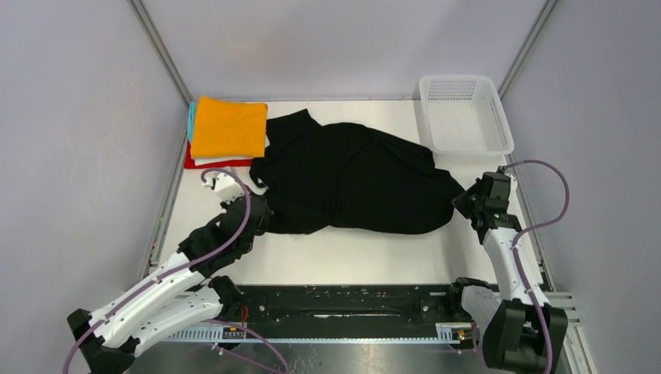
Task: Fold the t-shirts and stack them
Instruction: Flatten out the tshirt
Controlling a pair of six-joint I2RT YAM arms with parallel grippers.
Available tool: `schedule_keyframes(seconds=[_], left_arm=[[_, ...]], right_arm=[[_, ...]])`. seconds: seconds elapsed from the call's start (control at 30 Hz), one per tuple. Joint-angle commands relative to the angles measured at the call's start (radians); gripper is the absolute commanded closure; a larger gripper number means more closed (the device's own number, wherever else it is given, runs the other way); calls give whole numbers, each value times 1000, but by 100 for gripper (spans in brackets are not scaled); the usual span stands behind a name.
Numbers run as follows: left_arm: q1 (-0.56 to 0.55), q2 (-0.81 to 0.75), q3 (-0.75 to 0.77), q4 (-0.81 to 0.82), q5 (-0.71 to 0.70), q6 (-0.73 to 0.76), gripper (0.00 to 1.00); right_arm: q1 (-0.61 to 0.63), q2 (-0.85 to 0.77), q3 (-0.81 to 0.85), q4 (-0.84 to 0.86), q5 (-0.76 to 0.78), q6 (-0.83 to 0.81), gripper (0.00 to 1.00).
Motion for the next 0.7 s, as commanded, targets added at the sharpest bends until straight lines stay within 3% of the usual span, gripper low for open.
schedule_keyframes(seconds=[0.0,0.3,0.67], left_arm=[[1,-51,87,196,-123,138,100],[-1,-83,317,357,-145,381,100],[-1,-64,796,389,188,709,100]], right_arm=[[8,-117,92,-61,-36,-41,100],[8,-309,346,-255,-71,-124,100],[8,-369,824,-486,-80,-228,100]])
